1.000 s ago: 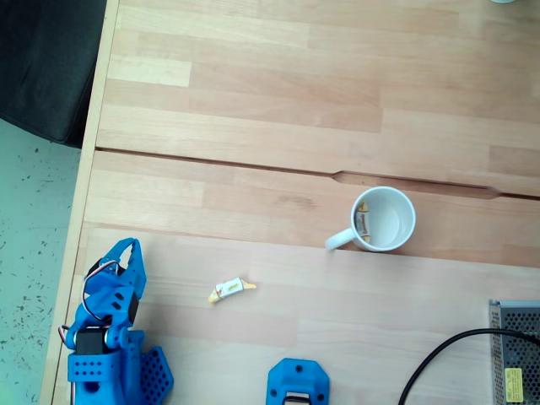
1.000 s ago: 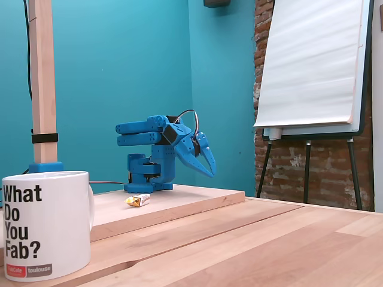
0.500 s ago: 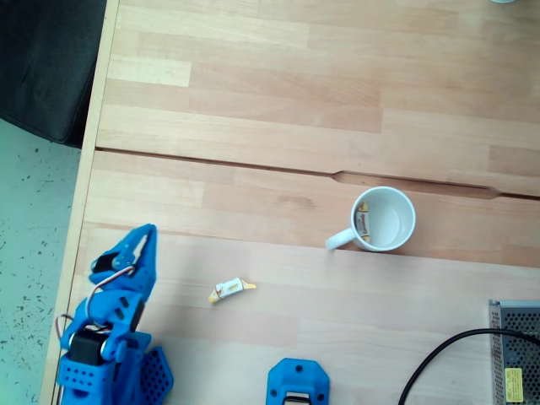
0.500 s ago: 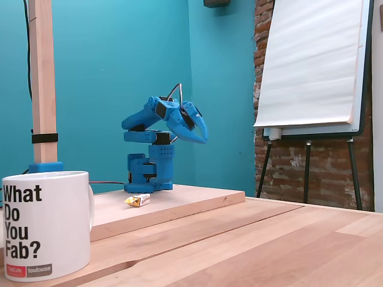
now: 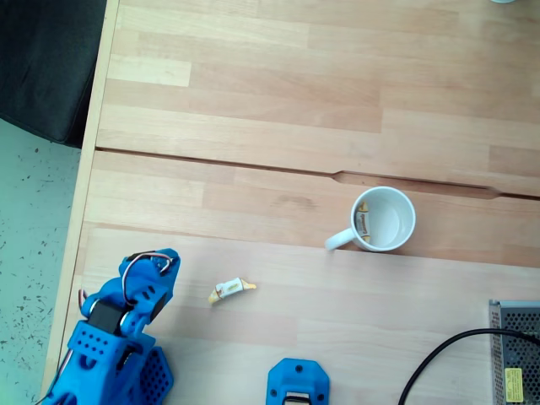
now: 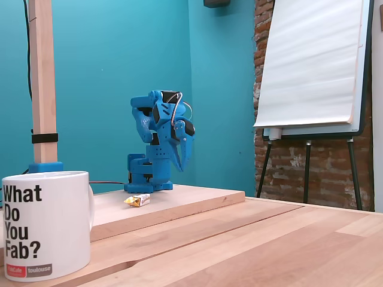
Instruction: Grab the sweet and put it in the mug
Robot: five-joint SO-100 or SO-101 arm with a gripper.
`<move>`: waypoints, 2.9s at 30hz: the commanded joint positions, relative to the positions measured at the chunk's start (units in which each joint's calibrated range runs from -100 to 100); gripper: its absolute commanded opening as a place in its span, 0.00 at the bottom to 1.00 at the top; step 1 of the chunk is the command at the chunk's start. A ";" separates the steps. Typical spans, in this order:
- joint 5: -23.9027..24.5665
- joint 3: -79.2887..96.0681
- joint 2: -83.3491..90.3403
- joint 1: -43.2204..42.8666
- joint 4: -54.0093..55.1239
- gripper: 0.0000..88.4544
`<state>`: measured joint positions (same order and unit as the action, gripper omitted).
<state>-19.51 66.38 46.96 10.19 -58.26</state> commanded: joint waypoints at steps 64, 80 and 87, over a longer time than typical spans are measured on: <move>-24.18 -25.08 -30.86 27.43 -16.98 0.37; -27.94 -15.09 -31.98 30.84 -6.90 0.37; -28.08 -14.64 -33.62 30.62 -6.82 0.37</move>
<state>-47.50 52.40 14.08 40.40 -65.42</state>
